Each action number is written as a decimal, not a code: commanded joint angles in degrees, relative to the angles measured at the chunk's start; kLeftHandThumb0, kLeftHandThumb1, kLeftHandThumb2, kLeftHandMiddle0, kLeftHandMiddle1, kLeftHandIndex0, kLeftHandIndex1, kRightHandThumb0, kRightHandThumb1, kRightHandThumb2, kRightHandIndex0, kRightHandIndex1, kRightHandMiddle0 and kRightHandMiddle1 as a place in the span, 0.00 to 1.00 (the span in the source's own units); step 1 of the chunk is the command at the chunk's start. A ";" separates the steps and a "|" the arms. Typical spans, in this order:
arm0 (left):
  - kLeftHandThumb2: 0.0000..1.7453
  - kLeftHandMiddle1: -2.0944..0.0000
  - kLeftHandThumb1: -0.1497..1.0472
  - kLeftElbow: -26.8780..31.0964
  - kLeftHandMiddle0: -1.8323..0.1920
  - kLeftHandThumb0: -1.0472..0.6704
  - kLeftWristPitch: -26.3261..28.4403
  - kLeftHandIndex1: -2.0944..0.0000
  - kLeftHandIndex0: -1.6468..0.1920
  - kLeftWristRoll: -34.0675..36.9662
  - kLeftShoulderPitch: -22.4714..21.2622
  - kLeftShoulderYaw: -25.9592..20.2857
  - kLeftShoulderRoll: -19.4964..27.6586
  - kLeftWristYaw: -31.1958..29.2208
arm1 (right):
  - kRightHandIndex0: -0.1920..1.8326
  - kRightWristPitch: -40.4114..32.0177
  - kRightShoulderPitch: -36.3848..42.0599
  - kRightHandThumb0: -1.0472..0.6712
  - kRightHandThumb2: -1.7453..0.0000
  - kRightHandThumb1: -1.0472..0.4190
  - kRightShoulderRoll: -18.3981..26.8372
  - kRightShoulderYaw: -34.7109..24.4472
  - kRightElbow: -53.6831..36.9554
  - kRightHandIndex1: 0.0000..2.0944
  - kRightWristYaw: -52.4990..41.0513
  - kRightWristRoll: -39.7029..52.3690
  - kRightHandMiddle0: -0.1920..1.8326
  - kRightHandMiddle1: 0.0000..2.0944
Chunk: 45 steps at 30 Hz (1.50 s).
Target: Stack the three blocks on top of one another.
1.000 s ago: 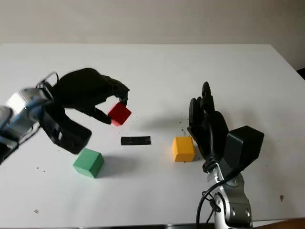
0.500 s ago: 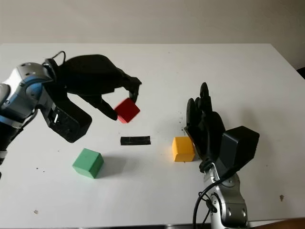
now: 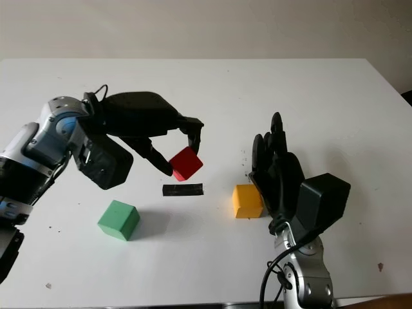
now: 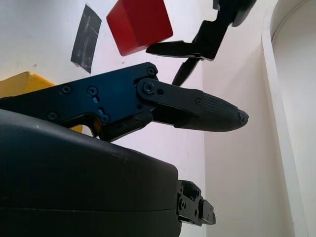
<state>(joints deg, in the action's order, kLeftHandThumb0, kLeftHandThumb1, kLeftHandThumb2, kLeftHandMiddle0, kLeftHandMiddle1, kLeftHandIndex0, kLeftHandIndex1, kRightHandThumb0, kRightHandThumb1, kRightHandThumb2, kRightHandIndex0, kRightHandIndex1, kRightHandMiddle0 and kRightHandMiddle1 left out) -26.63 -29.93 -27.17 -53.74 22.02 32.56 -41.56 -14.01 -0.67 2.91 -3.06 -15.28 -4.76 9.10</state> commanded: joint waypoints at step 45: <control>0.06 0.98 1.00 -12.25 0.84 0.28 -2.63 0.70 0.85 -3.09 -0.36 2.76 -2.90 2.59 | 0.00 -0.27 1.31 0.21 0.64 0.00 0.22 0.11 -2.61 0.00 0.18 -0.02 0.00 0.00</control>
<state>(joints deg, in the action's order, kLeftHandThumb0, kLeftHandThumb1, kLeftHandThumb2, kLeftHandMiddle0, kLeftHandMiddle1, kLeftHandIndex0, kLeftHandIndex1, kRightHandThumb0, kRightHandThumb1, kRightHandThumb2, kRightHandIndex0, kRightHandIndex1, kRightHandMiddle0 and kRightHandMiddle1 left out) -39.68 -32.71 -30.08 -53.72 24.44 29.46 -39.07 -14.10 0.43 2.91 -2.92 -16.63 -4.58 9.12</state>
